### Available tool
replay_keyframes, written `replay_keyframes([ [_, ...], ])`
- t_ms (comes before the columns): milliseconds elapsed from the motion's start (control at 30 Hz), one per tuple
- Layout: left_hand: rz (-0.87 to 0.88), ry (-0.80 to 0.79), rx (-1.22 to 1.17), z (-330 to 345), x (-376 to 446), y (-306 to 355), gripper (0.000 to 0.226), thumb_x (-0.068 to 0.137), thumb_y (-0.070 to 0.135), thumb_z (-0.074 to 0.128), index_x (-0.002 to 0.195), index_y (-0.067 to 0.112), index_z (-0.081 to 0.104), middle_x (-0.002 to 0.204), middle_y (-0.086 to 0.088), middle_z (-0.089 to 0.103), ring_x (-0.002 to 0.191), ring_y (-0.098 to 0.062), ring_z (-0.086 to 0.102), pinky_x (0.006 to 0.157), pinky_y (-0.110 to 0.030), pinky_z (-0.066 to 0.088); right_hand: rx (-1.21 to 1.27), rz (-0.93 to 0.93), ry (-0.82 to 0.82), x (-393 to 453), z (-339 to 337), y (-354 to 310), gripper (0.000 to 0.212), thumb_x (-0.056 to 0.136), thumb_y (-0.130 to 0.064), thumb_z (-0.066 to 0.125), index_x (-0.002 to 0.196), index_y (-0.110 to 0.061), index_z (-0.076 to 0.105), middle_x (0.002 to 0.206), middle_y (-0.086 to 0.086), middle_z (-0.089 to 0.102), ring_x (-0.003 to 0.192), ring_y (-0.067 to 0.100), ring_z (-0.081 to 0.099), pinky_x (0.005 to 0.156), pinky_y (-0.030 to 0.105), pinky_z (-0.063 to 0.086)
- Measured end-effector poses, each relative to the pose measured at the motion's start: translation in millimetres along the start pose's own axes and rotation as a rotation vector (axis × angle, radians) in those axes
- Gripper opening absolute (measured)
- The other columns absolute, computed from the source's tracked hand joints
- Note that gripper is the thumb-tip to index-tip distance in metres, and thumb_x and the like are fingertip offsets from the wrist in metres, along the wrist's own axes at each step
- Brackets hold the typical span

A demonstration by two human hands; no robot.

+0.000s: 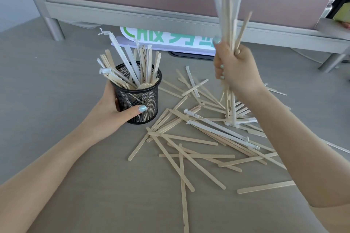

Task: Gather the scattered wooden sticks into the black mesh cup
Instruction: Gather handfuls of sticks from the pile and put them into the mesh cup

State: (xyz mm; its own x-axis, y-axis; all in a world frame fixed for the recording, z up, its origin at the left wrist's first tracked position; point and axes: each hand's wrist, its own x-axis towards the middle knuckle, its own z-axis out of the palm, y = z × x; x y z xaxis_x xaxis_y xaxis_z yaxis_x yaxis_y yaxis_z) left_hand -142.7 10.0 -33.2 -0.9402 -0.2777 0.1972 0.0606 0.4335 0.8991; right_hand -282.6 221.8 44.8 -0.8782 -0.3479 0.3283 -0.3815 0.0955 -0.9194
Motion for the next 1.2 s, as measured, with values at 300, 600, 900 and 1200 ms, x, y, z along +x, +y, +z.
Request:
replay_keyframes([
  [300,-0.006,0.001,-0.001,0,0,1,0.066,0.059,0.052,0.064,0.108,0.07,0.023,0.116,0.05,0.044,0.116,0.02,0.042,0.101,-0.026,0.036,0.267,0.008,0.041,-6,5,6,0.037,0.09,-0.024,0.054,0.057,-0.02,0.038,0.044,-0.008,0.036,0.044,0.013,0.032,0.049,0.026,0.031],
  [600,-0.005,-0.004,-0.003,-1,0,-1,0.067,0.06,0.051,0.065,0.107,0.072,0.023,0.118,0.048,0.044,0.118,0.016,0.043,0.103,-0.029,0.037,0.278,-0.025,0.047,-13,6,16,0.037,0.093,-0.022,0.05,0.058,-0.021,0.038,0.045,-0.011,0.038,0.045,0.01,0.032,0.049,0.022,0.033],
  [900,0.013,-0.011,-0.023,0,1,-2,0.066,0.061,0.049,0.066,0.109,0.069,0.025,0.118,0.048,0.044,0.116,0.019,0.043,0.099,-0.023,0.036,0.15,0.116,0.11,-18,12,25,0.049,0.091,-0.033,0.049,0.046,-0.021,0.036,0.043,-0.007,0.034,0.044,0.012,0.031,0.051,0.026,0.031],
  [1200,-0.006,-0.001,-0.001,-1,1,-3,0.065,0.059,0.052,0.066,0.106,0.07,0.025,0.115,0.049,0.046,0.114,0.019,0.044,0.102,-0.029,0.038,0.933,0.0,0.092,28,47,-65,0.04,0.098,-0.031,0.036,0.061,-0.016,0.03,0.042,-0.007,0.036,0.036,0.009,0.036,0.043,0.02,0.035],
])
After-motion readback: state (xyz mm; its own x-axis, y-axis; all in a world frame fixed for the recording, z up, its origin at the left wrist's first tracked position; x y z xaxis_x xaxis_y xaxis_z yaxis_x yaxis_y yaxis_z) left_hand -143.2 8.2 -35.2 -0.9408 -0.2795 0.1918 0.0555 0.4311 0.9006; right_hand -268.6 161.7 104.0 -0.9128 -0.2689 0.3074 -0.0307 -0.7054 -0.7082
